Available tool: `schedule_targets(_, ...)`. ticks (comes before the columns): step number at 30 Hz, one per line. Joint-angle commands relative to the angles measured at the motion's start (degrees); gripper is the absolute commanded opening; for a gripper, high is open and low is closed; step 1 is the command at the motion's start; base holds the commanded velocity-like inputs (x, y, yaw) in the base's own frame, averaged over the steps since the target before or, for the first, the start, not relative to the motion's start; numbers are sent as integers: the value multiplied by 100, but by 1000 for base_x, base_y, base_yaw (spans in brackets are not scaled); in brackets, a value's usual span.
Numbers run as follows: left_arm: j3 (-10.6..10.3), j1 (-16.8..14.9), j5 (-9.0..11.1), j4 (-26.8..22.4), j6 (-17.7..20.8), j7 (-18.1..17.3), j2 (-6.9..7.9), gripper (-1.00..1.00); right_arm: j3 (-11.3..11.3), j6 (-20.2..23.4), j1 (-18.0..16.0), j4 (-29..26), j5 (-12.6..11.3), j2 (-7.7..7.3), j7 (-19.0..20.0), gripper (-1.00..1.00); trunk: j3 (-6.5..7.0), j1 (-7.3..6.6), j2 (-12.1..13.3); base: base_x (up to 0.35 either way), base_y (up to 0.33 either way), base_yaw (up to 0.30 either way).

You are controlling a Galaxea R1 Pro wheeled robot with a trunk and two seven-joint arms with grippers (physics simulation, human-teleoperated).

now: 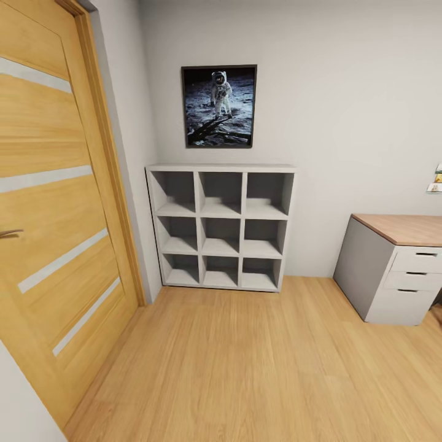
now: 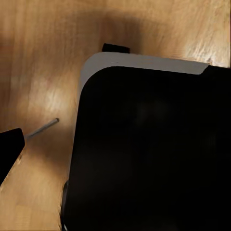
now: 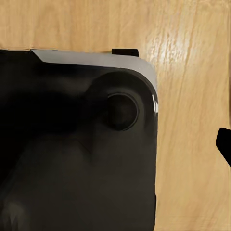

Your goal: Attach the digital camera to the camera tripod in the bedroom.

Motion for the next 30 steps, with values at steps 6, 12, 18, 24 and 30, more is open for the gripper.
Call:
schedule_targets(6,7,-11,91,-1457,868,110,127,100,30,372,-5,-1261,156,7,-28,100,-5,0,-2,0,0,0)
schedule_targets(12,12,-93,217,-3491,3107,385,235,100,-13,1618,-48,-3214,454,2,-32,100,-5,0,-2,0,0,0)
schedule_targets(18,15,-1543,329,-4803,4397,467,138,100,-75,3826,-1085,-5052,458,36,12,100,-5,0,-2,0,0,0)
schedule_targets(24,15,-2581,626,-4540,4723,446,-2,100,-167,4376,-2627,-4739,-235,72,64,100,-5,0,-2,0,0,0)
schedule_targets(30,-32,-2786,1195,-5162,4777,486,-63,100,-116,4462,-3219,-4806,-944,102,67,100,-5,0,-2,0,0,0)
